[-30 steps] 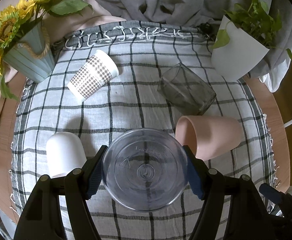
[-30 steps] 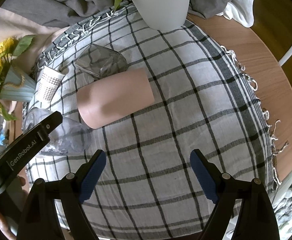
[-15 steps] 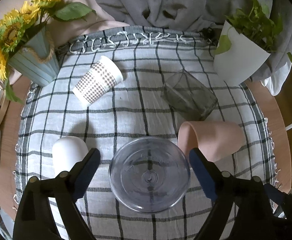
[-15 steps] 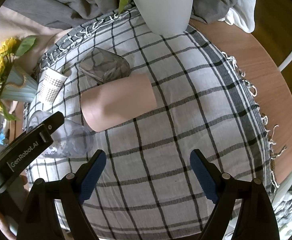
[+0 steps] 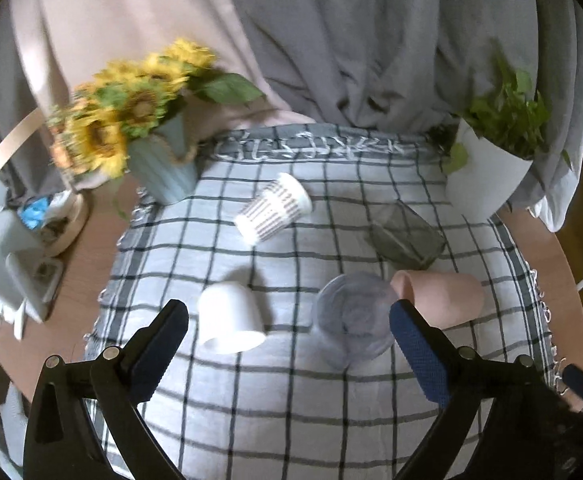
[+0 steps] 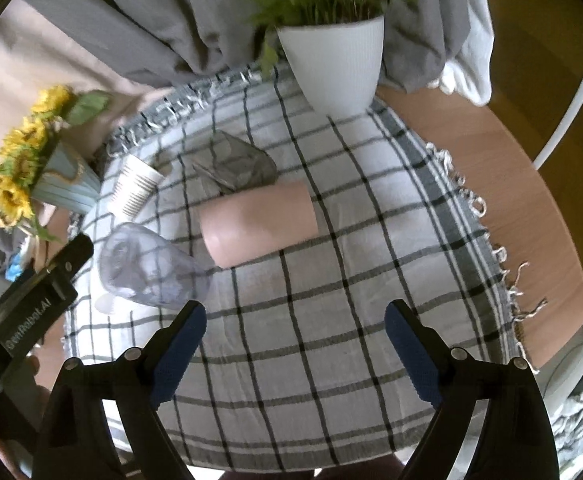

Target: Flip cup upside down

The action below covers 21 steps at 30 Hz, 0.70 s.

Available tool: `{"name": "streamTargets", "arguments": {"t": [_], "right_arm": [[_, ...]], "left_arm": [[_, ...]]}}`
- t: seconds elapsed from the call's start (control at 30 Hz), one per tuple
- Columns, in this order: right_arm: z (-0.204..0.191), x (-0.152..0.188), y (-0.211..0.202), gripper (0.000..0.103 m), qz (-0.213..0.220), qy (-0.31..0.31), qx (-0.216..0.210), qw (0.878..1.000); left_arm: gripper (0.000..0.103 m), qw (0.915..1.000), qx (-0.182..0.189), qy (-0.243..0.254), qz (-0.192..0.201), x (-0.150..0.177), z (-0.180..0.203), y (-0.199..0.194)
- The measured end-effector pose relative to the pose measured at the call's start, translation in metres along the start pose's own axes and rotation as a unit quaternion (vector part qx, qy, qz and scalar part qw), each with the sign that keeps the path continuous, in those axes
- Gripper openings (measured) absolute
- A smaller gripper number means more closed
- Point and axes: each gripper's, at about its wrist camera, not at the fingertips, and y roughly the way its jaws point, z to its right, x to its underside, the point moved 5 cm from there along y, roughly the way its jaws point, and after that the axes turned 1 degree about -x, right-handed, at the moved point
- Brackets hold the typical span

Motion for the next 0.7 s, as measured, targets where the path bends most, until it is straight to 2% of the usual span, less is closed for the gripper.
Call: {"name": "streamTargets", "arguments": {"t": [0.1, 0.33, 0.5, 0.7], "right_arm": [[-0.006, 0.003, -0.018, 0.093, 0.034, -0.016, -0.001, 0.999], [-0.018, 0.021, -0.052, 0.094, 0.098, -0.056, 0.005, 0.994], [-0.025, 0.034, -0.064, 0.094, 0.113, -0.068, -0.001, 0.991], [-0.033, 0.05, -0.067, 0.094, 0.112, -0.08, -0.003, 0.99]], "left_arm": [[0.103, 1.0, -0.001, -0.005, 0.008, 0.013, -0.01, -0.015], [0.103, 0.9991, -0.034, 0.006, 0.026, 0.049, -0.032, -0.045], [0.103, 0.9993, -0.022, -0.022, 0.023, 0.068, -0.047, -0.06], [0.103, 0.9996, -0.002, -0.027, 0.006, 0.088, -0.051, -0.069]]}}
